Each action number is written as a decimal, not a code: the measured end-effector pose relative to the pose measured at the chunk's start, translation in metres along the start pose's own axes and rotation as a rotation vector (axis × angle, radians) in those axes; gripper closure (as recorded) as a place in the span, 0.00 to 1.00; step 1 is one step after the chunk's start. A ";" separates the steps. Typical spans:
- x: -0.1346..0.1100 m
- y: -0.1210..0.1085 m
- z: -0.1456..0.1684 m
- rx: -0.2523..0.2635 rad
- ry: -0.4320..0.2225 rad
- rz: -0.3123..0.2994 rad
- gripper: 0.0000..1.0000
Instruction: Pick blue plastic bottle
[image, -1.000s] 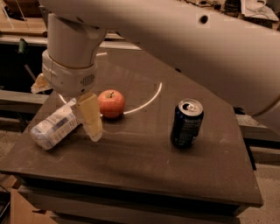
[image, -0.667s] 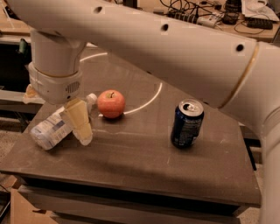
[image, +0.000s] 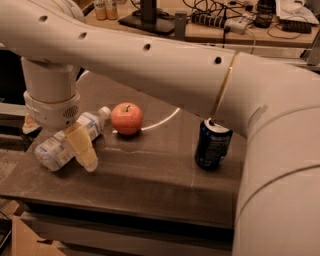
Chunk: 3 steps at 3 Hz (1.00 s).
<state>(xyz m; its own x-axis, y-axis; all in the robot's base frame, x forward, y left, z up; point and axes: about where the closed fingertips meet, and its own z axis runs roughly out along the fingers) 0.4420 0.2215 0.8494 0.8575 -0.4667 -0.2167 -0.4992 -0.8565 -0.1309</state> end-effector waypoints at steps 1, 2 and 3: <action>0.011 0.005 0.019 -0.049 0.009 0.000 0.17; 0.020 0.013 0.024 -0.085 0.017 0.003 0.47; 0.018 0.012 0.017 -0.085 0.017 0.003 0.70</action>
Offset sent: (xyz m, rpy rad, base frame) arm 0.0107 -0.0339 -0.0438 -0.1427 0.0438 0.0179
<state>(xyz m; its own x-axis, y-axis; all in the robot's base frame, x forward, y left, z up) 0.4493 0.2064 0.8277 0.8583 -0.4724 -0.2004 -0.4901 -0.8704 -0.0476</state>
